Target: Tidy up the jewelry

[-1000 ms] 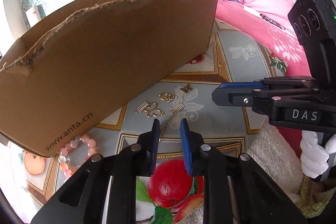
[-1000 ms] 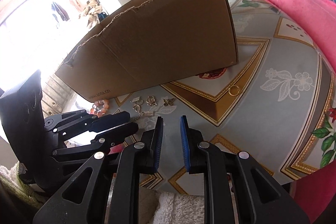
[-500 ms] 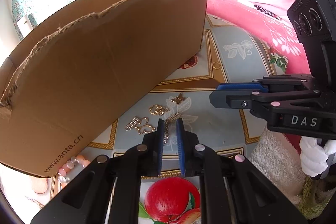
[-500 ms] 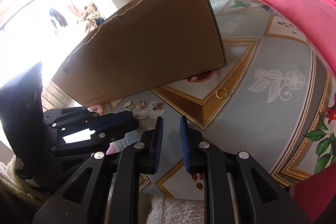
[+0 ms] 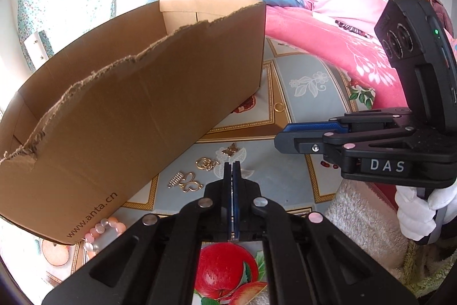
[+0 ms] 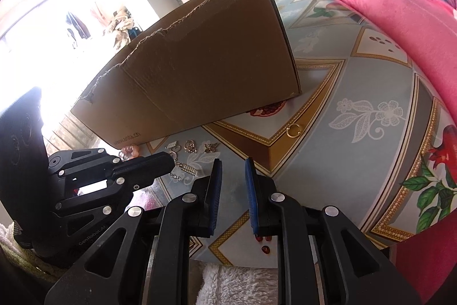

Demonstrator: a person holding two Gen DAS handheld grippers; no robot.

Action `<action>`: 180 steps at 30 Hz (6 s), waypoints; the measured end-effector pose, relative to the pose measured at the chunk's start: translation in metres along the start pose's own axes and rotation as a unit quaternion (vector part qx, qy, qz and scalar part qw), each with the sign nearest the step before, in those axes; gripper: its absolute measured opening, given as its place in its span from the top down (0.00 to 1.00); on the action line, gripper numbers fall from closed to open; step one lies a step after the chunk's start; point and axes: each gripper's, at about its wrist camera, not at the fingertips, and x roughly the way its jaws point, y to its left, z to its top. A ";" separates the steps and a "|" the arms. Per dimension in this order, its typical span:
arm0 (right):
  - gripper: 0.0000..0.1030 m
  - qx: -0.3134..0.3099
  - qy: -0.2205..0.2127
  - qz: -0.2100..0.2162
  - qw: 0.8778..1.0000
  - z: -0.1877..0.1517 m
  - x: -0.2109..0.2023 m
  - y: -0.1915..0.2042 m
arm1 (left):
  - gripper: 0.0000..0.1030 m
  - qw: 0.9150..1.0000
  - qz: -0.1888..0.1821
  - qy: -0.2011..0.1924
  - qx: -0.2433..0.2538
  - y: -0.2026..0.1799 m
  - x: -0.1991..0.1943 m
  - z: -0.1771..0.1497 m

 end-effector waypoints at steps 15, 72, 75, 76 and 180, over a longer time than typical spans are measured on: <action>0.75 -0.064 -0.024 -0.138 0.988 0.015 0.005 0.007 | 1.00 0.999 -0.009 -0.030 -0.020 0.009 -0.017 0.001; 0.92 -0.092 -0.047 -0.181 0.978 0.019 -0.008 0.011 | 1.00 0.998 -0.021 -0.050 -0.041 0.026 -0.025 -0.001; 0.92 -0.095 -0.060 -0.178 0.978 0.017 -0.023 0.018 | 1.00 0.997 -0.021 -0.064 -0.036 0.023 -0.036 0.001; 0.92 -0.097 -0.065 -0.177 0.977 0.015 -0.025 0.021 | 1.00 0.997 -0.022 -0.070 -0.034 0.022 -0.040 0.002; 1.00 -0.180 0.014 -0.098 0.979 -0.004 0.017 0.060 | 0.80 0.992 -0.053 0.009 -0.118 0.037 -0.007 -0.029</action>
